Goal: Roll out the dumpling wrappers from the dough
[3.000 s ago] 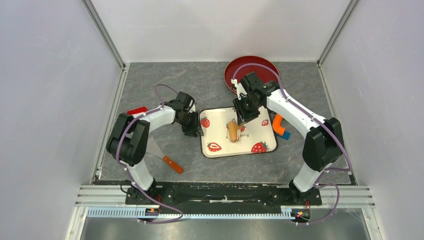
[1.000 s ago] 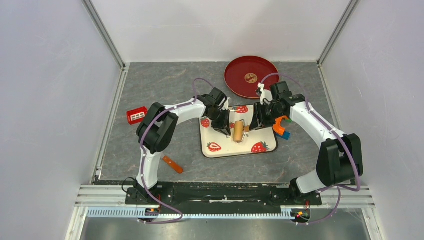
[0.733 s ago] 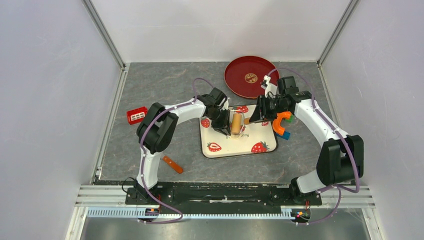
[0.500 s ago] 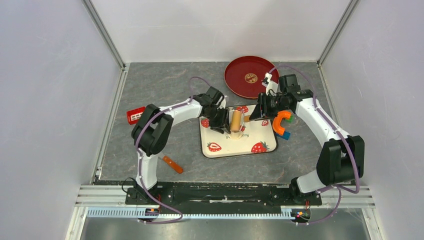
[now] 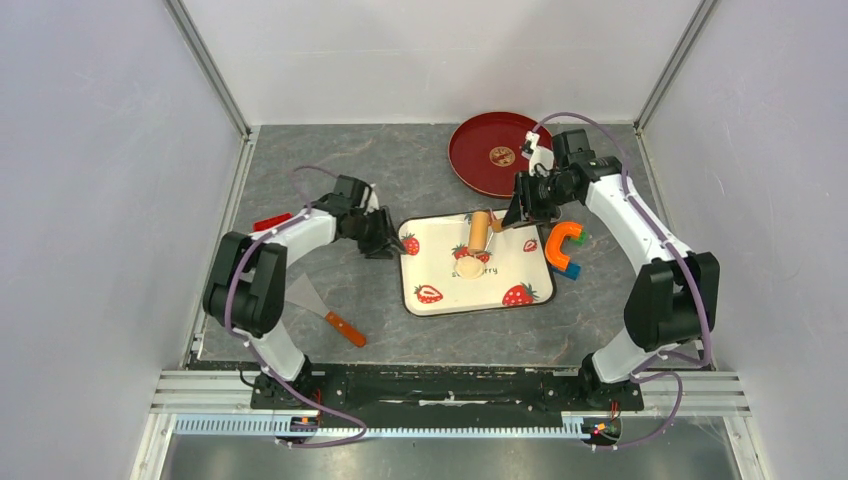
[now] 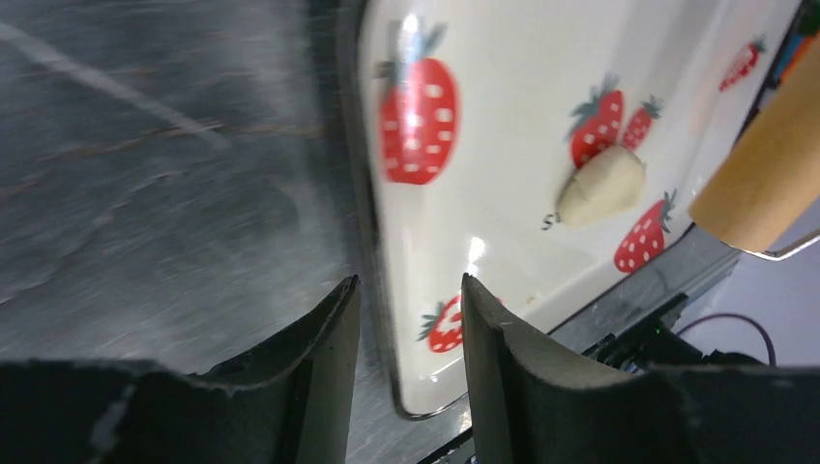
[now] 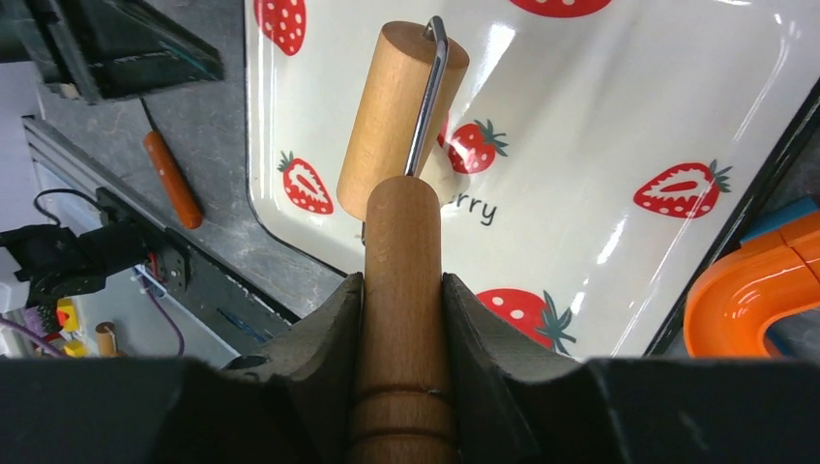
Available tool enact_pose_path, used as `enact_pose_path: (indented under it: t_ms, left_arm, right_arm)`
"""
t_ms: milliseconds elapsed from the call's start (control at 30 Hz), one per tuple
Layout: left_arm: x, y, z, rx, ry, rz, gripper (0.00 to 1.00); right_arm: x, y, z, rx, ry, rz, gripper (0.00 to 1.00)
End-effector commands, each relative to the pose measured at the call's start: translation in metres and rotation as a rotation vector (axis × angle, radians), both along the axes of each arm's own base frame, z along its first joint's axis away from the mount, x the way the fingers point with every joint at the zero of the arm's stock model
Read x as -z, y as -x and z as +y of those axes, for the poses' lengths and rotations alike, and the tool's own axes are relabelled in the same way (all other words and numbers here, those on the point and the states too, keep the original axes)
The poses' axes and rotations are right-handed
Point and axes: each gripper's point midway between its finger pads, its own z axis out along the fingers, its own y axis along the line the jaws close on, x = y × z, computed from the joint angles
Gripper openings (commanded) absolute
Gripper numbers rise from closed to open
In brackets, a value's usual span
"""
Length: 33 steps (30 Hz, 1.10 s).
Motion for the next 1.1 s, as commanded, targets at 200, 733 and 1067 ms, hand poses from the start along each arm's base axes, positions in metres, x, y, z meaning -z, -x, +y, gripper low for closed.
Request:
enact_pose_path:
  t_ms: [200,733,1067]
  left_arm:
    - [0.010,0.003,0.033,-0.068,0.027,0.025,0.48]
    - [0.035,0.000,0.010,-0.055,0.013,0.044,0.31]
    - [0.042,0.003,0.012,-0.058,-0.033,0.048,0.02]
  right_arm:
    - [-0.013,-0.009,0.014,-0.059,0.118,-0.065,0.00]
    - [-0.001,-0.001,0.039,-0.114,0.224,-0.040,0.00]
    - [0.012,0.006,0.041,-0.135,0.273,0.013,0.00]
